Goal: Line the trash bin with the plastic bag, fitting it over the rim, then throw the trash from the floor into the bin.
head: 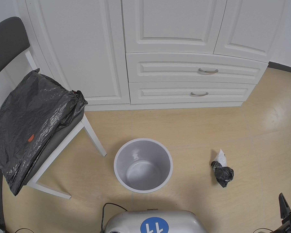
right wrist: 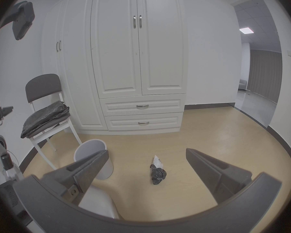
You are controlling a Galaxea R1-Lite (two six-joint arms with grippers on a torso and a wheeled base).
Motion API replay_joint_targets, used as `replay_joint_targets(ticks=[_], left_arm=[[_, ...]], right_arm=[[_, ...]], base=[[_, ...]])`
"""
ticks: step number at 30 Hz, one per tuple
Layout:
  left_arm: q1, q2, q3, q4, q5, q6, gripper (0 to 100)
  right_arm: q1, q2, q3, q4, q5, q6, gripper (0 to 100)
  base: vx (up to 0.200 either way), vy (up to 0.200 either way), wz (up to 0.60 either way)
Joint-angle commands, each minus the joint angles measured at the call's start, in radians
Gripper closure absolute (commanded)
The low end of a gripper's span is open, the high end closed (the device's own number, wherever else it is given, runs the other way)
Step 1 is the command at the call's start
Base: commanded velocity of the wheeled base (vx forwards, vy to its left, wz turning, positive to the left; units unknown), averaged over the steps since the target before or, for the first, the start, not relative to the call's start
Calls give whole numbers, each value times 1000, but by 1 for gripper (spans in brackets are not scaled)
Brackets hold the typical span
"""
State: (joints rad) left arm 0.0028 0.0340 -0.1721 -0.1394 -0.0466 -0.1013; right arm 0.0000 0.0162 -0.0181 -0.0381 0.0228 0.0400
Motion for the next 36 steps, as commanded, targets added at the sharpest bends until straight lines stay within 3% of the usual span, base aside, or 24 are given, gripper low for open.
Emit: replay_joint_targets(ticks=[1, 3, 4, 7, 11, 12, 14, 20, 22, 29, 36], left_arm=[[25, 233, -248, 182, 7, 97, 0], [43, 323, -291, 225, 65, 110, 0], [69, 431, -322, 251, 151, 149, 0], [117, 613, -342, 225, 281, 270, 0], [192, 692, -336, 175, 295, 370, 0], [266, 705, -337, 173, 278, 511, 0], [338, 710, -340, 175, 203, 637, 0], [566, 791, -360, 173, -124, 848, 0], [591, 822, -356, 182, -199, 867, 0], [580, 776, -254, 224, -234, 879, 0], [585, 765, -132, 210, -228, 913, 0]], right_arm=[[5, 33, -221, -102, 118, 170, 0], [3, 77, -298, -59, 166, 195, 0], [-6, 136, -372, 10, 190, 172, 0], [-14, 298, -433, 81, 194, 98, 0], [-15, 456, -459, 49, 187, 64, 0], [-17, 544, -468, 3, 172, 70, 0], [-17, 617, -465, -57, 131, 80, 0], [-2, 740, -457, -217, 9, 81, 0], [-2, 742, -436, -226, 3, 77, 0], [5, 774, -425, -236, 16, 74, 0], [94, 814, -381, -238, 13, 84, 0]], base=[[0, 0, 0], [0, 0, 0], [0, 0, 0], [0, 0, 0], [0, 0, 0], [0, 0, 0], [0, 0, 0], [0, 0, 0], [0, 0, 0], [0, 0, 0], [0, 0, 0]])
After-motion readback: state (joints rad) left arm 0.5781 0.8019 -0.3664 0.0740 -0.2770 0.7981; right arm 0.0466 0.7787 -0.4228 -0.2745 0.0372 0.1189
